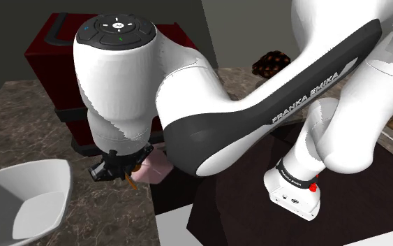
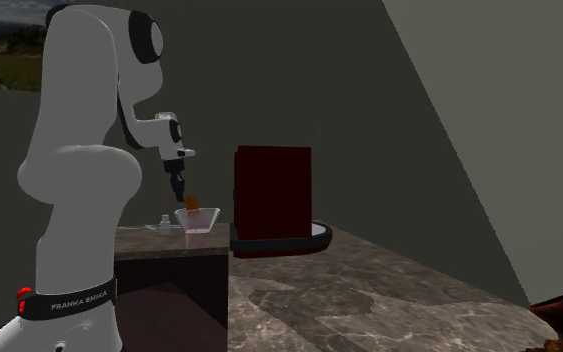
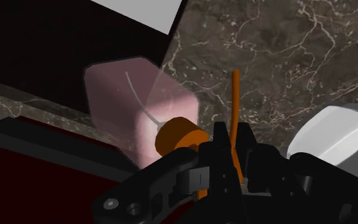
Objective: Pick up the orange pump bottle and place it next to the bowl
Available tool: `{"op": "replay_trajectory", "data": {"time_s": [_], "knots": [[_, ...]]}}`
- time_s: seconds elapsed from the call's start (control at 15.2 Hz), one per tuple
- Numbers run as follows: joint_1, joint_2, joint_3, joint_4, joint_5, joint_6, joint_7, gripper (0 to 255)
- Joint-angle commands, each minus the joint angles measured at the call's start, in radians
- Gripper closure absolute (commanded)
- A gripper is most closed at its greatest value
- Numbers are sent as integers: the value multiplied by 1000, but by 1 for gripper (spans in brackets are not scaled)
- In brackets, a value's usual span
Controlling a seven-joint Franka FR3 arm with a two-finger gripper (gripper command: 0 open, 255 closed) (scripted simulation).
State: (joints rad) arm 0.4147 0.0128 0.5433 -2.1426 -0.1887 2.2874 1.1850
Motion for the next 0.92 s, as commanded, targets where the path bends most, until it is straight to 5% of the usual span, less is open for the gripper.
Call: {"op": "replay_trajectory", "data": {"time_s": [0.0, 0.86], "knots": [[0, 0, 0, 0, 0, 0, 0, 0], [4, -79, 1, 49, 64, -113, -44, 0]]}}
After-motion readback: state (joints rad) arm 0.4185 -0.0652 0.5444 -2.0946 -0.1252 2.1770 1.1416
